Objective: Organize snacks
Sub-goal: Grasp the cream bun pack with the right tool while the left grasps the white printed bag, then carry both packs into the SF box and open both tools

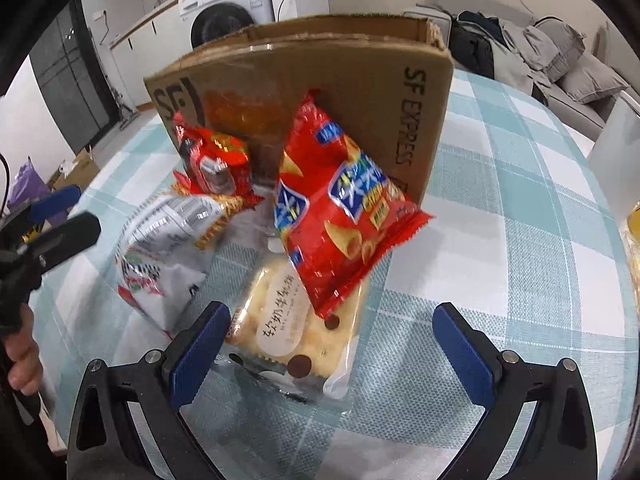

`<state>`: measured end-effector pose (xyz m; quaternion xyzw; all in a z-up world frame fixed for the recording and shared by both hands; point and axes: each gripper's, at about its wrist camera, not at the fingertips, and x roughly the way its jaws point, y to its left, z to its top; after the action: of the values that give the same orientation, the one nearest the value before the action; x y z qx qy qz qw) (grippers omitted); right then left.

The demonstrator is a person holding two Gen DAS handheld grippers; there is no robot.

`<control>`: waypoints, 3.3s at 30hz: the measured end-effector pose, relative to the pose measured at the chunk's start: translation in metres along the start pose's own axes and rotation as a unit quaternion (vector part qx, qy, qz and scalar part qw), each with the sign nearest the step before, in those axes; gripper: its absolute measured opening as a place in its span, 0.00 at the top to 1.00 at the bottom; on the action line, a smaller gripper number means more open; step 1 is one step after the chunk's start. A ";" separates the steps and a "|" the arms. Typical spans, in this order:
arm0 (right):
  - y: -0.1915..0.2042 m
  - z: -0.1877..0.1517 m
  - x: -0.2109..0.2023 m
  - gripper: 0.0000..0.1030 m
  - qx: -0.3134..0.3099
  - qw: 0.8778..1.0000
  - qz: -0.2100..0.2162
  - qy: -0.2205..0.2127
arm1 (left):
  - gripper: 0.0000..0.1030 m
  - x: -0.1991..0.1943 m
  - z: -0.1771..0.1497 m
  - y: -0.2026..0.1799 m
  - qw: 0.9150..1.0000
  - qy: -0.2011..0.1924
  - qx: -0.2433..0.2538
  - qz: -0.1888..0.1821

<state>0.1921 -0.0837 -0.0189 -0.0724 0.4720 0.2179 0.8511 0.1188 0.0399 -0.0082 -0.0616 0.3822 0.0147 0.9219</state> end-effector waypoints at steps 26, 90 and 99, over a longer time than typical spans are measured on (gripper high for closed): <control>0.024 -0.013 -0.011 0.43 -0.098 0.994 0.057 -0.004 | 0.01 0.006 -0.003 -0.002 1.000 0.008 0.004 -0.007; -0.007 0.007 -0.101 0.44 -0.012 0.982 0.115 -0.150 | 0.58 0.023 -0.017 -0.026 0.989 0.017 0.007 -0.146; -0.015 0.008 -0.116 0.44 0.012 0.977 0.109 -0.183 | 0.58 -0.007 -0.009 -0.017 0.989 -0.013 0.000 -0.145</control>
<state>0.1517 -0.1298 0.0805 0.0308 0.3162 0.3137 0.8948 0.1088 0.0218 -0.0084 -0.1161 0.3575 -0.1187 0.9190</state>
